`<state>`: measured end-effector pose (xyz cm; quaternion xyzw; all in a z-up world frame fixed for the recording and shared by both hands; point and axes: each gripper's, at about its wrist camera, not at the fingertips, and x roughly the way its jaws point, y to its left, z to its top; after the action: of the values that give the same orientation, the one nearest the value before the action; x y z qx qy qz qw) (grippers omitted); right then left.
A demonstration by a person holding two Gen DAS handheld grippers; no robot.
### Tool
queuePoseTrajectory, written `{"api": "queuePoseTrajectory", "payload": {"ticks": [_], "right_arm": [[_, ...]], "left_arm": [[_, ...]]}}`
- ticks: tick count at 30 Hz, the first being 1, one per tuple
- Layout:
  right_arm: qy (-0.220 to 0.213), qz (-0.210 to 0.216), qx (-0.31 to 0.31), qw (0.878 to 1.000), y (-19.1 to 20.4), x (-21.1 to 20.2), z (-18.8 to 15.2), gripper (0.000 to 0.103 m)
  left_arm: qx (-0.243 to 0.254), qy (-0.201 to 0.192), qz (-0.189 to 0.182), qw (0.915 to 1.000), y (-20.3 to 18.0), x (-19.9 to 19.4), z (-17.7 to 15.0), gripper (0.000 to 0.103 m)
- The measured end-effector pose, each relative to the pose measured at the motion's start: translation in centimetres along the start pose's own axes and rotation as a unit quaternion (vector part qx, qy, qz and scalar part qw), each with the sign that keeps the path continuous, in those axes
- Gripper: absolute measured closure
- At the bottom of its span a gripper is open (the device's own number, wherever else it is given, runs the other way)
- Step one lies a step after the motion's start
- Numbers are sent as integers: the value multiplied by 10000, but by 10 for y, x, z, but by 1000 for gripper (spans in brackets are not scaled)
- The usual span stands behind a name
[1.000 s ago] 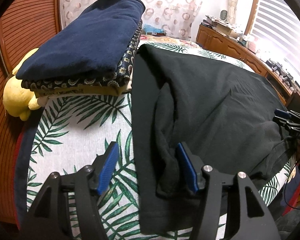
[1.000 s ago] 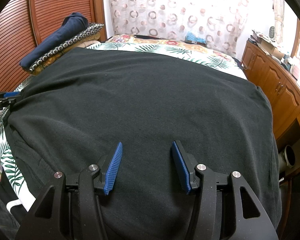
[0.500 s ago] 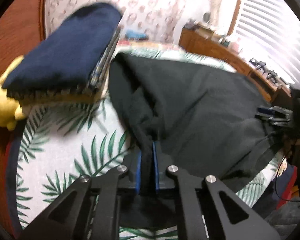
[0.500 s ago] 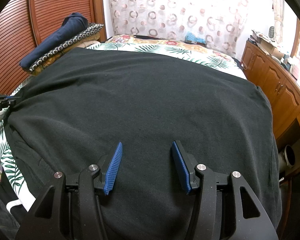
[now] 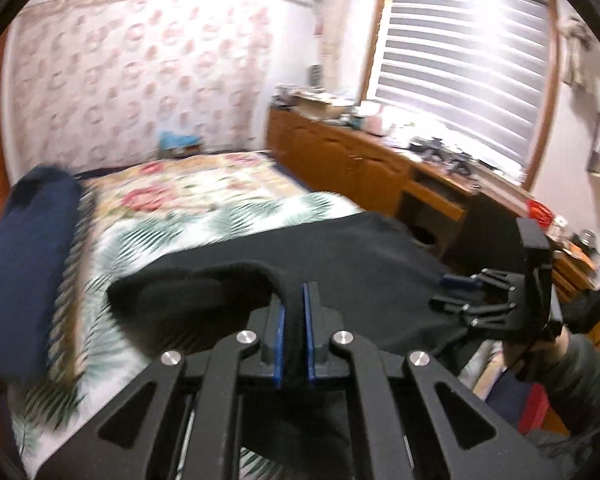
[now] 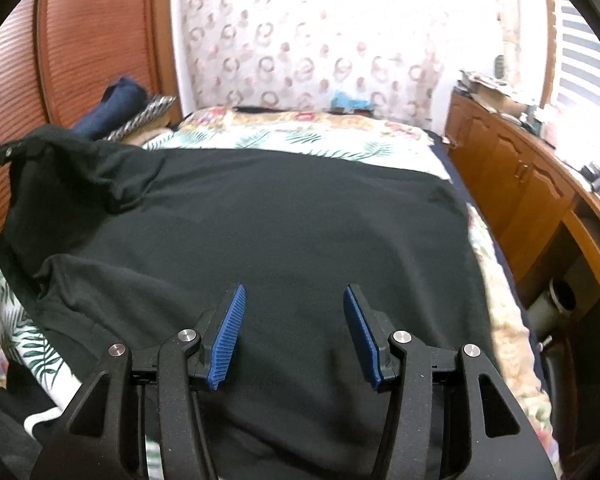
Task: Fold small clothes
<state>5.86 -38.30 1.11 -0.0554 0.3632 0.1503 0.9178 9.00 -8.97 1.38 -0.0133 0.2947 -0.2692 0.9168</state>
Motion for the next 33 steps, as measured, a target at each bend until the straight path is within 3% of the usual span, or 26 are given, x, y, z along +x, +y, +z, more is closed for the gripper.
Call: {"api": "queuePoseTrajectory", "payload": {"ticks": [8,13,18,22,26,33], "right_arm": [[-151,-264,123,9995,-27,-30,-3,51],[-241,-352,251,9988,-41,-42,-5,51],[-264,-384,300,9985,-47,-47,-10,51],[-197,-390,319,9985,-49,-44,-16,51],[-187,-369,307,9987,-48,-42,-16,51],[-82,-165,94,9998,-28,-31,-9,51]], "left_arm": [[558,161,-546,9968,-65,54,49,99],[716,191,-917,9930,-103,65,66,99],[879,487,-842,9914,-121,80,62,96],[934,538,-687,9918,-120,81,46,62],[857,575,-541,9932,-105,74,34,44],[462,523,-49,9976,-57,58,7,40]]}}
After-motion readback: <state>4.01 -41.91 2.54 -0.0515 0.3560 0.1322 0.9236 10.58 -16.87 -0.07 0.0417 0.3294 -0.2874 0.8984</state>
